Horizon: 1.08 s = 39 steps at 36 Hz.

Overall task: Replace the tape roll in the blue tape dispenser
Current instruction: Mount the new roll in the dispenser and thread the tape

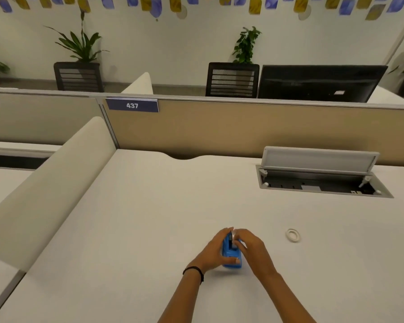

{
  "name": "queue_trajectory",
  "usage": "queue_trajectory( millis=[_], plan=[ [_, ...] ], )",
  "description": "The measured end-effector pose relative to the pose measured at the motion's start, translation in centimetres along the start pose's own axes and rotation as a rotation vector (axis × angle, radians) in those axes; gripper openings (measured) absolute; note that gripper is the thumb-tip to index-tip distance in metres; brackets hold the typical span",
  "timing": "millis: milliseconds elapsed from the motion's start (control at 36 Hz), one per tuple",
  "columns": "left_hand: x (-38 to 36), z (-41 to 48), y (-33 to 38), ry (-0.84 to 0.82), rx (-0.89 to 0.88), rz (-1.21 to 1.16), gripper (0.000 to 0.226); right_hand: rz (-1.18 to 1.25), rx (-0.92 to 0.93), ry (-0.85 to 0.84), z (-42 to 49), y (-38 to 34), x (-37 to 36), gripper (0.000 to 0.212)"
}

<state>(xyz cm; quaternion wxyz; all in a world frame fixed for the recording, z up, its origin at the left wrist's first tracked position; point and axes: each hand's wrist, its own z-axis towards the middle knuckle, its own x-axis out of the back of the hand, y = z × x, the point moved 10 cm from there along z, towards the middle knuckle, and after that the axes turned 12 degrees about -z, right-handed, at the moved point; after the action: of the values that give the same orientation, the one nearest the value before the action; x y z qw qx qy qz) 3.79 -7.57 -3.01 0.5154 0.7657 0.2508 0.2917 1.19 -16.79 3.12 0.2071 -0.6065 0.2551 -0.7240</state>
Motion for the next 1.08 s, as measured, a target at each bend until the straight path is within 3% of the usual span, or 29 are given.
queue_trajectory(
  millis=[333,694,861,1083],
  plan=[
    [0.7,1.3,1.4,-0.031,-0.056,0.039,0.089,-0.134,0.058,0.003,1.4,-0.9,0.7,0.009],
    [0.6,1.2,1.4,-0.003,-0.061,0.052,0.083,-0.068,-0.021,-0.007,1.4,-0.2,0.6,0.007],
    [0.6,1.3,1.4,0.002,-0.058,0.049,0.081,0.021,-0.102,0.010,1.1,1.0,0.1,0.026],
    [0.5,1.3,1.4,0.006,-0.056,0.044,0.080,0.050,-0.109,-0.014,1.2,1.4,-0.3,0.024]
  ],
)
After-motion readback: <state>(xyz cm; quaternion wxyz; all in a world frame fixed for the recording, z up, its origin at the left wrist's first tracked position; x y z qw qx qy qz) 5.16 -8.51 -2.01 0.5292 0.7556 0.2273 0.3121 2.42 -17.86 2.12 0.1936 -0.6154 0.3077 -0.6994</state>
